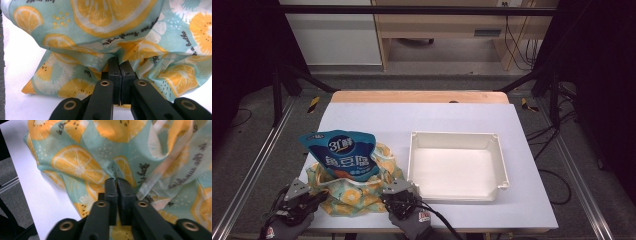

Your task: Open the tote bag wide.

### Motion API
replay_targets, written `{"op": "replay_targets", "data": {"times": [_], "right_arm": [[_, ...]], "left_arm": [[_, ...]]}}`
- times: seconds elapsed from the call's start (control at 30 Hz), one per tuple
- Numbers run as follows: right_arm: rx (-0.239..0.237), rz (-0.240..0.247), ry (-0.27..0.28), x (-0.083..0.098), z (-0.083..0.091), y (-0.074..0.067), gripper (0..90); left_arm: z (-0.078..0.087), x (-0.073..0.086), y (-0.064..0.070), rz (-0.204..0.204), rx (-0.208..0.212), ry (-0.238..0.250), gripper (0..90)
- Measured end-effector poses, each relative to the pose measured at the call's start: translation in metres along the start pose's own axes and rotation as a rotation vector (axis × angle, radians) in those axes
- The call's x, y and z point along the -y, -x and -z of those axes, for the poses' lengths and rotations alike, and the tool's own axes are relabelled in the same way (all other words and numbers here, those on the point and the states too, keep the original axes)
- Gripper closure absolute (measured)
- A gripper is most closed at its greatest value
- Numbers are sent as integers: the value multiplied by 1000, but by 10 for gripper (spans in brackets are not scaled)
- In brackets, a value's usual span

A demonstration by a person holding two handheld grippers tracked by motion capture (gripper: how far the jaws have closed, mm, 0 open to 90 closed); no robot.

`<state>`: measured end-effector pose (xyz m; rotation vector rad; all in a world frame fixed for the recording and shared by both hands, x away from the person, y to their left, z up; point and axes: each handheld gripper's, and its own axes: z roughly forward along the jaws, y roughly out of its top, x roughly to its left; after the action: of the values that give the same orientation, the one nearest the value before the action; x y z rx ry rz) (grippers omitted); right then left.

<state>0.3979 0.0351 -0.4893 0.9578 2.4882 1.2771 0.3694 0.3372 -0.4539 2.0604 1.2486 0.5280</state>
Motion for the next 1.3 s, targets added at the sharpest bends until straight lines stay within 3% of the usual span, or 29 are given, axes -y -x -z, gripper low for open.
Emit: {"op": "replay_targets", "data": {"times": [0.1, 0.3, 0.5, 0.6, 0.73, 0.93, 1.07, 1.23, 1.3], "right_arm": [[-14, -2, 39, -1, 7, 0, 768], [-40, 12, 123, -10, 33, -5, 729], [-36, 42, 237, -39, 55, -11, 808], [4, 30, 248, -53, 49, -8, 881], [32, 21, 211, -57, 32, -5, 894], [34, 5, 114, -38, 1, -6, 900], [36, 4, 84, -32, -4, -7, 900], [30, -8, 45, -23, -13, -6, 900], [31, -5, 18, -20, -18, -7, 900]], "left_arm": [[-1, 0, 0, -1, 1, -4, 895], [-2, 0, 0, -1, 4, -11, 896], [-2, 0, -1, -2, 6, -14, 895], [-1, 0, -1, -2, 8, -13, 895], [-1, 0, -1, 4, 10, -7, 894], [2, 0, -3, 22, 17, 15, 856], [6, 0, -4, 35, 25, 40, 791], [20, -2, -8, 53, 39, 114, 710], [33, -6, -8, 69, 38, 181, 686]]}}
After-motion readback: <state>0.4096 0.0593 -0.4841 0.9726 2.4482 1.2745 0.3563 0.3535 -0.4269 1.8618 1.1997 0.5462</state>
